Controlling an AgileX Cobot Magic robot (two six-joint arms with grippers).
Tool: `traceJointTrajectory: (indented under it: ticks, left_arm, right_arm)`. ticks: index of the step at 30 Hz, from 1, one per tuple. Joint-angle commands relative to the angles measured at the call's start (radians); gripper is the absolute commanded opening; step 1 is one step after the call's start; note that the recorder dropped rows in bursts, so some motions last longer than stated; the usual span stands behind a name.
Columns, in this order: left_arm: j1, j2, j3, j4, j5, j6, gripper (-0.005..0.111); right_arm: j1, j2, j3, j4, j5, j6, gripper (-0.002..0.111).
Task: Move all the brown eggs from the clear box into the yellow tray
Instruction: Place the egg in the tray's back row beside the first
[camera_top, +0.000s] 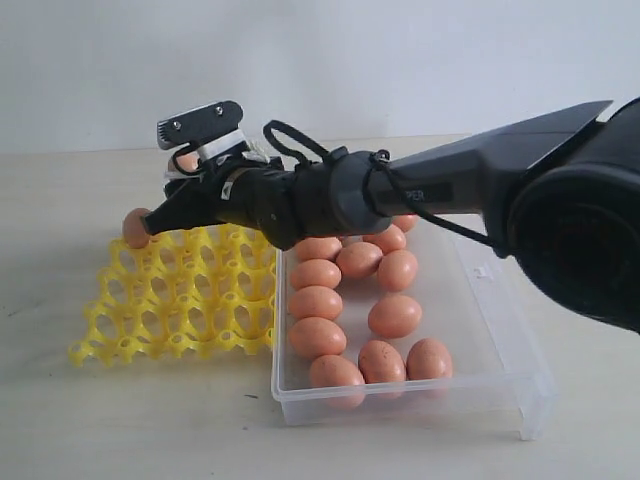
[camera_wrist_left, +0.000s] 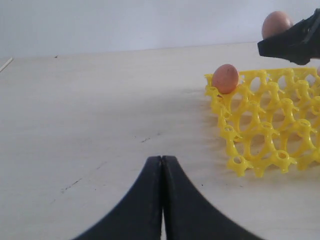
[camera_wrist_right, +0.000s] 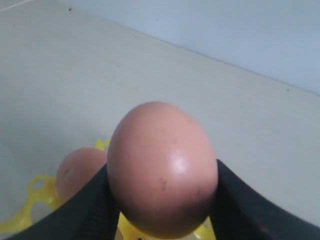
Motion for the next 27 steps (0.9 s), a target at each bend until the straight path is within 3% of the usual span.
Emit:
traceJointTrajectory:
  ticks: [1, 10, 13, 18, 20, 27]
  left_arm:
    - [-0.005, -0.002, -0.004, -0.004, -0.009, 0.0, 0.0]
    - [-0.005, -0.002, -0.004, -0.004, -0.009, 0.0, 0.0]
    - [-0.005, -0.002, -0.004, -0.004, -0.009, 0.0, 0.0]
    - [-0.005, -0.002, -0.004, -0.004, -0.009, 0.0, 0.0]
    - [-0.005, -0.002, -0.004, -0.004, -0.009, 0.0, 0.0]
    - [-0.005, -0.002, -0.004, -0.004, -0.009, 0.0, 0.0]
  right_arm:
    - [0.008, 0.041, -0.021, -0.09, -0.068, 0.154, 0.0]
    - [0.01, 0.104, -0.1, -0.244, -0.063, 0.324, 0.001]
    - [0.01, 0.113, -0.125, -0.261, 0.0, 0.359, 0.013]
    - [0.01, 0.116, -0.129, -0.261, 0.034, 0.363, 0.05]
    - [0.01, 0.116, -0.129, -0.261, 0.034, 0.363, 0.059]
    - [0.01, 0.075, -0.131, -0.261, 0.115, 0.354, 0.061]
